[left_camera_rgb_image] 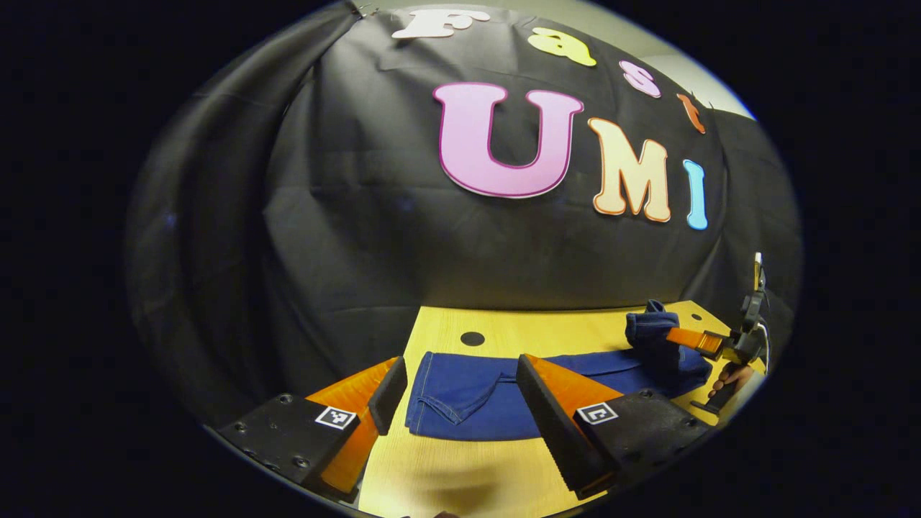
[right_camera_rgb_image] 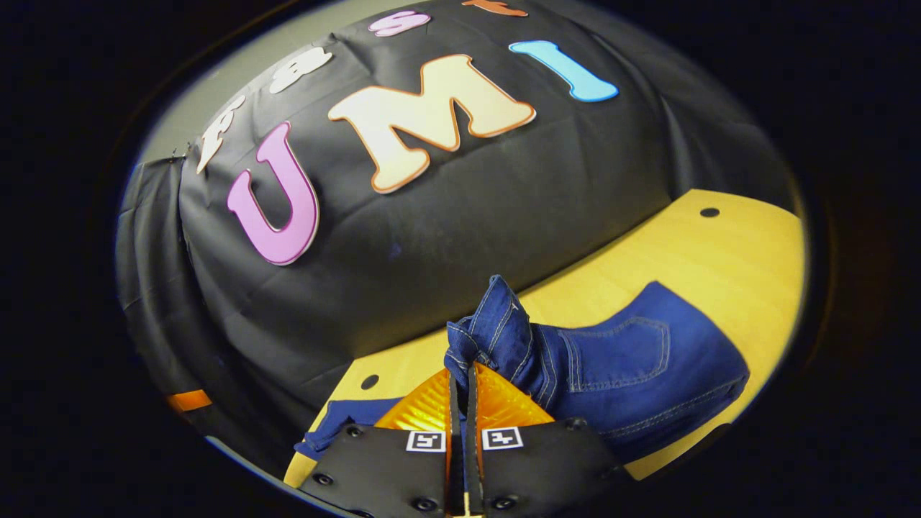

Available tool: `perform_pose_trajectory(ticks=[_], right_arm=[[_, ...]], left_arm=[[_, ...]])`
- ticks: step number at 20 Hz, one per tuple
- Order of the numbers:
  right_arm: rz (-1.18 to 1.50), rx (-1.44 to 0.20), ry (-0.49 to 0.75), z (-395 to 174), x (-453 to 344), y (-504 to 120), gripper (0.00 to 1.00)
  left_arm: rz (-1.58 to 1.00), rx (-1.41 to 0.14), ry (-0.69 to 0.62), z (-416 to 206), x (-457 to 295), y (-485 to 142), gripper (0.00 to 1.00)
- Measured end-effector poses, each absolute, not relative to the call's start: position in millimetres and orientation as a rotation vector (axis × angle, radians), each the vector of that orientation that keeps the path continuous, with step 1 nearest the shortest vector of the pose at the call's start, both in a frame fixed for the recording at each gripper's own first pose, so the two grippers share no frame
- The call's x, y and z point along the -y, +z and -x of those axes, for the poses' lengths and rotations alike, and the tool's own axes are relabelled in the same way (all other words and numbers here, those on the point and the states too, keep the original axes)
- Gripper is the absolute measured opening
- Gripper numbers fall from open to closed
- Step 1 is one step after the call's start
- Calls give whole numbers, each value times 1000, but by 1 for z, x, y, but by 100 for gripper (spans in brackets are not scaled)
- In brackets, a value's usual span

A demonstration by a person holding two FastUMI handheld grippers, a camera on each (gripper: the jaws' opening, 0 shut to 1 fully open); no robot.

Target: Grasp the waist and the cuffs of the jeans and fold them to make the two legs overlap; first hold the waist and fold one-third of the jeans toward the cuffs, then hold the cuffs and fold the remaining one-third in the same direction to finish folding.

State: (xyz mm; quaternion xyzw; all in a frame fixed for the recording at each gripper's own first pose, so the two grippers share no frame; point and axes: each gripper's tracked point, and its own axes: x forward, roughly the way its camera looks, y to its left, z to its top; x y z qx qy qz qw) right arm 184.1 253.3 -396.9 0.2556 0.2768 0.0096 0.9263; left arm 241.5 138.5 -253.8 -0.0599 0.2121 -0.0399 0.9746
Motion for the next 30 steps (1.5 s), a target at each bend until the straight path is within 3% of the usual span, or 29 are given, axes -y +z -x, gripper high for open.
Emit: perform_pose_trajectory(ticks=[4, 7, 17, 21, 22, 26, 27, 30], right_arm=[[-552, -672, 48, -158, -273, -418, 7], [-468, -660, 48, -147, -261, -397, 97], [-397, -588, -23, -127, -200, -328, 97], [-402, -583, -14, -124, -197, -331, 98], [-410, -589, -8, -122, -198, -333, 98], [-413, -586, 16, -120, -188, -328, 98], [-413, -577, 23, -121, -182, -322, 98], [-401, -556, 35, -122, -156, -304, 98]], left_arm=[[148, -511, -93, -238, -140, -280, 96], [159, -586, -99, -237, -141, -300, 96], [135, -820, -76, -220, -139, -349, 94], [103, -811, -75, -225, -136, -347, 94], [111, -824, -91, -227, -126, -355, 90], [111, -848, -119, -226, -108, -347, 19], [118, -854, -102, -230, -109, -342, 7], [156, -794, -92, -232, -91, -298, 0]])
